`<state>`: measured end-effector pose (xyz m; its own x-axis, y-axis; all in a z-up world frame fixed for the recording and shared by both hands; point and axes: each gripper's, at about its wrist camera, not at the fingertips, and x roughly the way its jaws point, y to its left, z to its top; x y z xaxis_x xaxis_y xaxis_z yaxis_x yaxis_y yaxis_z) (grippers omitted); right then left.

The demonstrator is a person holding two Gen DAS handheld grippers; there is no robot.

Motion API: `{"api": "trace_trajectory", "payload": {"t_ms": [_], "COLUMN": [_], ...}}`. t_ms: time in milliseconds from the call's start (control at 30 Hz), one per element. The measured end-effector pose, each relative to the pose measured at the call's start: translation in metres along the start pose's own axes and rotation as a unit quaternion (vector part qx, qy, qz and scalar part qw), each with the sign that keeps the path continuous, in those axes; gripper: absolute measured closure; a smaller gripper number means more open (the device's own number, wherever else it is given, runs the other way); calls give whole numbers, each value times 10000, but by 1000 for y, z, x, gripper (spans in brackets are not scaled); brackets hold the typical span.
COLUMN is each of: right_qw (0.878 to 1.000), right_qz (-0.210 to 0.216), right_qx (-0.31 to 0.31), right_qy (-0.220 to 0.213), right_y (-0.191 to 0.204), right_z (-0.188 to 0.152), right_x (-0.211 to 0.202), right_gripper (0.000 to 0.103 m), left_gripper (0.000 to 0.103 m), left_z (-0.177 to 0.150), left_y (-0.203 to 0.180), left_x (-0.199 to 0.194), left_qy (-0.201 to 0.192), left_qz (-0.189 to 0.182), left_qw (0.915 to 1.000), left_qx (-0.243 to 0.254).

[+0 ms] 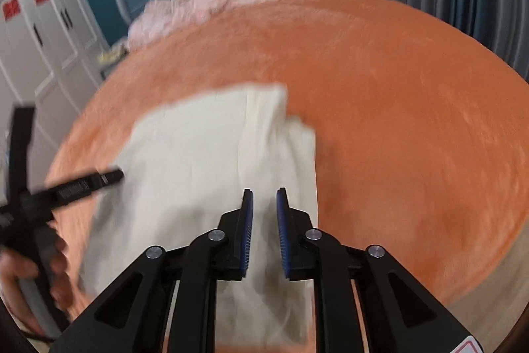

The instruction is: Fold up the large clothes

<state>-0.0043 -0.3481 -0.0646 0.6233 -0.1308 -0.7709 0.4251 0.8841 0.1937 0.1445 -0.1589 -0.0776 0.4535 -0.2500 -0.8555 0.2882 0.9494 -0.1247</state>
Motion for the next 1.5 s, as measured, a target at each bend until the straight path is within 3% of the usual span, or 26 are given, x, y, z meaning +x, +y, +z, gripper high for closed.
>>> {"api": "trace_trajectory", "payload": {"t_ms": [167,533,733,800,867,900,933,1033,1133,1333,1400,1467,1500], "right_qw": [9998,9998,9998,9999,10000,9998,9994,9977,9926,9739,9717,9716,9718], "right_qz": [-37,-56,-38,7,45,56,120,373,668,1437,1495,1512,1580], "right_qx": [-59,-34,-39,-30,21,108,220,562,943,1516,1569,1548,1493], "right_qy": [178,203,180,109,-72,-171,-227,-50,360,886,937,952,912], "right_y": [0,-1,-3,-3,-8,-12,-18,-33,-47,-52,-48,-44,-40], "right_z": [-30,-40,-37,-30,-25,-21,-16,-2,6,1,-2,-1,1], "right_x": [10,37,34,18,1,-7,-11,-6,18,54,61,64,63], "right_gripper": [93,93,92,87,60,37,35,34,34,29,28,33,53], "left_gripper": [25,21,17,18,19,18,14,11,10,5,5,5,10], "left_z": [-30,-48,-45,-38,-32,-28,-25,-15,-9,-10,-9,-6,-4], "left_y": [-2,-6,-3,4,16,25,30,45,48,45,45,45,45], "left_x": [-9,3,5,-3,-10,-15,-16,-11,11,40,45,47,45], "left_qy": [52,-195,-139,-44,17,20,24,138,595,910,960,990,959], "left_qz": [25,241,197,20,-258,-435,-598,-1048,-1555,-1917,-1997,-2070,-2101], "left_qw": [10000,9994,9996,10000,9996,9986,9972,9909,9809,9696,9663,9639,9638], "left_qx": [61,184,119,58,-129,-308,-456,-835,-1009,-1218,-1307,-1350,-1334]}}
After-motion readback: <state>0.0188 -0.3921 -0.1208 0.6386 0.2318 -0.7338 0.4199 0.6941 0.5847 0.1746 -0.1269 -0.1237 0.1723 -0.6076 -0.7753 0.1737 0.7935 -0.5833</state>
